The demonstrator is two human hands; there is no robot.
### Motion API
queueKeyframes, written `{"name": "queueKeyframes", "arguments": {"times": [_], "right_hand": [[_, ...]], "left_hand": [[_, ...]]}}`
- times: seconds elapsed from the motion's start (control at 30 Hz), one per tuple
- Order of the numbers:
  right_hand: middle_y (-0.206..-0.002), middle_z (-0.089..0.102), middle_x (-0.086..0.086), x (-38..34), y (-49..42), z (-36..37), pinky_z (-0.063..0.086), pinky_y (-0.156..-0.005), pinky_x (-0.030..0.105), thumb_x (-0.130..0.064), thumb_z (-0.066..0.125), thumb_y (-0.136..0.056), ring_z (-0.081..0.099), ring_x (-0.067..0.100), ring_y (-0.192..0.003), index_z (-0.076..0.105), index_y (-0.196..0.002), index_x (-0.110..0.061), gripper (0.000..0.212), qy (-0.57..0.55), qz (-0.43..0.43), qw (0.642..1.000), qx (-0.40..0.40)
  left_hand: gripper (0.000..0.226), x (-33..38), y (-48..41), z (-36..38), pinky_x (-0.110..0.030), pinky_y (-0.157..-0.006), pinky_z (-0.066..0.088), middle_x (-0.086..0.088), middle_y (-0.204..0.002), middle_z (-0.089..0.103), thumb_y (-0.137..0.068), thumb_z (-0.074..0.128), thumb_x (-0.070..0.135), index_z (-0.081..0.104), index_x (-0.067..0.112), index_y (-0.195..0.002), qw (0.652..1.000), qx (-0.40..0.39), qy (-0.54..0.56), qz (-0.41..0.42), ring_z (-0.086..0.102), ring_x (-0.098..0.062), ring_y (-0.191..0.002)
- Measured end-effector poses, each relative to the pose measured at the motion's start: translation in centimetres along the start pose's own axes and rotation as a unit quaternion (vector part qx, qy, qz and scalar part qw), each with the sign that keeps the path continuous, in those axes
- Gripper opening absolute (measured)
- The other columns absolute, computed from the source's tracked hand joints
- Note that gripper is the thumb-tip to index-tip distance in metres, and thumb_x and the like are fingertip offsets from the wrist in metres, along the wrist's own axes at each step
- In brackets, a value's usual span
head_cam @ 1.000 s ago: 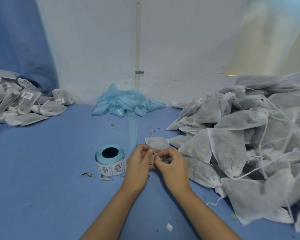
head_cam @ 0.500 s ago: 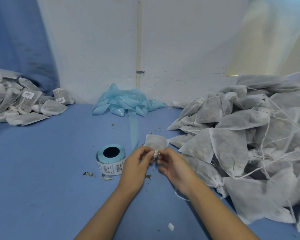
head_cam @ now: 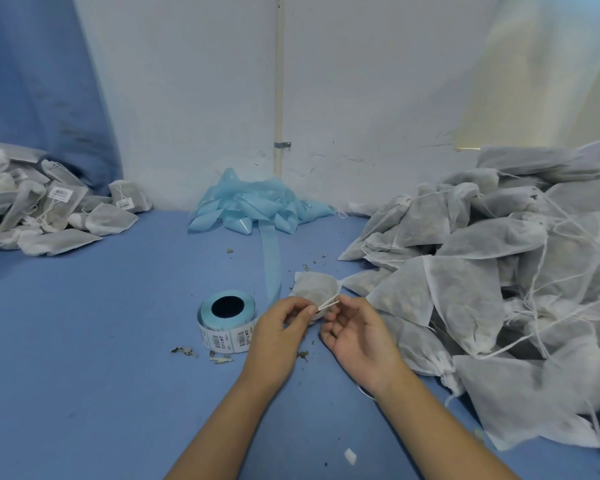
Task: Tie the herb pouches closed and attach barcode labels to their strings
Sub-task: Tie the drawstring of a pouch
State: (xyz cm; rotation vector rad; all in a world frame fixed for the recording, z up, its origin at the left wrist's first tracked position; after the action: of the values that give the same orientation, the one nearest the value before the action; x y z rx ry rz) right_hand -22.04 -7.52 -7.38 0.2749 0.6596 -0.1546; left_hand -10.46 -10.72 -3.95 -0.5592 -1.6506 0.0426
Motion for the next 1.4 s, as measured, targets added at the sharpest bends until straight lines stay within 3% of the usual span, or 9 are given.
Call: {"name": "queueKeyframes", "arguments": {"times": [0.3,0.5,0.6,0.7,0.8,0.9,1.13,1.3,1.4], "right_hand": [[-0.067,0.051,0.001,-0.3,0.5,0.5,0.038,-0.063,0.023,-0.013,0.06,-0.072,0.048,0.011,-0.064,0.057,-0.077,-0.01,0.007,0.006,-0.011,1.0,-0.027],[-0.071,0.048,0.002,-0.2,0.8,1.2,0.034,-0.064,0.022,-0.017,0.064,-0.071,0.049,0.012,-0.06,0.062,-0.065,-0.013,0.007,0.0,0.007,0.997,-0.078],[-0.071,0.05,0.002,-0.4,1.2,2.0,0.033,-0.059,0.021,-0.017,0.082,-0.057,0.05,0.012,-0.06,0.063,-0.065,-0.014,0.021,-0.003,0.006,0.992,-0.125],[-0.068,0.054,0.0,-0.4,1.7,2.6,0.035,-0.05,0.02,-0.022,0.092,-0.041,0.055,0.011,-0.06,0.065,-0.063,-0.014,0.037,0.012,0.01,0.988,-0.157],[-0.066,0.057,-0.002,-0.3,2.1,3.1,0.037,-0.05,0.019,-0.021,0.092,-0.04,0.056,0.009,-0.059,0.063,-0.061,-0.017,0.036,0.021,0.011,0.984,-0.179],[-0.07,0.061,-0.002,-0.4,2.1,3.0,0.042,-0.053,0.019,-0.017,0.092,-0.04,0.059,0.011,-0.061,0.059,-0.061,-0.02,0.039,0.01,0.003,0.984,-0.179],[-0.077,0.061,-0.002,-0.9,1.4,1.5,0.044,-0.057,0.02,-0.005,0.077,-0.06,0.059,0.012,-0.071,0.063,-0.061,-0.022,0.022,0.049,-0.037,0.995,-0.076],[-0.08,0.066,-0.006,-1.5,1.2,0.6,0.047,-0.076,0.024,-0.014,0.071,-0.064,0.063,0.009,-0.083,0.061,-0.068,-0.021,0.013,0.097,-0.109,0.989,-0.009],[-0.078,0.069,-0.003,-1.1,1.3,0.8,0.054,-0.069,0.024,-0.012,0.071,-0.066,0.067,0.009,-0.078,0.06,-0.073,-0.018,0.015,0.103,-0.109,0.989,-0.01]], "left_hand": [[0.015,0.6,0.2,0.0,-0.007,-0.072,0.04,0.008,-0.088,0.065,-0.092,0.06,0.021,0.063,0.031,-0.081,0.999,0.004,-0.039,0.011,0.055,0.002,-0.082],[0.01,1.9,0.9,1.3,-0.002,-0.086,0.027,0.013,-0.095,0.055,-0.096,0.052,0.023,0.06,0.023,-0.09,0.975,-0.025,-0.187,0.121,0.033,0.01,-0.107],[0.011,2.3,1.3,1.7,-0.003,-0.093,0.023,0.012,-0.113,0.048,-0.086,0.048,0.02,0.052,0.018,-0.096,0.968,-0.038,-0.204,0.144,0.034,0.002,-0.113],[0.03,2.2,1.3,1.8,-0.007,-0.096,0.026,0.004,-0.129,0.041,-0.079,0.052,-0.004,0.048,0.01,-0.105,0.959,-0.04,-0.237,0.153,0.039,-0.01,-0.121],[0.037,2.4,1.1,1.2,-0.017,-0.08,0.033,-0.002,-0.117,0.05,-0.08,0.049,-0.011,0.047,0.008,-0.112,0.953,0.018,-0.262,0.149,0.05,-0.019,-0.107],[0.026,3.1,1.0,0.2,-0.024,-0.066,0.033,0.001,-0.1,0.053,-0.088,0.056,0.001,0.044,0.018,-0.103,0.957,0.084,-0.242,0.134,0.053,-0.02,-0.091],[0.051,4.2,0.7,-2.3,-0.005,-0.081,0.037,0.023,-0.104,0.05,-0.087,0.063,0.007,0.037,0.048,-0.101,0.978,0.156,-0.049,0.129,0.05,0.01,-0.097],[0.049,4.5,0.6,-3.2,-0.013,-0.074,0.044,0.015,-0.107,0.053,-0.087,0.055,-0.003,0.047,0.044,-0.097,0.975,0.187,0.014,0.123,0.054,-0.004,-0.095],[0.044,4.3,0.3,-3.2,-0.023,-0.074,0.046,0.009,-0.106,0.057,-0.088,0.052,-0.003,0.049,0.041,-0.096,0.975,0.195,0.031,0.105,0.057,-0.016,-0.091]]}}
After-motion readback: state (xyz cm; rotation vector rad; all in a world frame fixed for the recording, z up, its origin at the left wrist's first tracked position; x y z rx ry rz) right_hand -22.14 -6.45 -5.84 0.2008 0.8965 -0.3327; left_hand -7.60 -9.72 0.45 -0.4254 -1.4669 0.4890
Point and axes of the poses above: each hand's wrist, its own y-axis away from the middle knuckle, its own z-axis out of the palm, x = y × z, the point moved 8 cm from there along -y, towards the middle knuckle
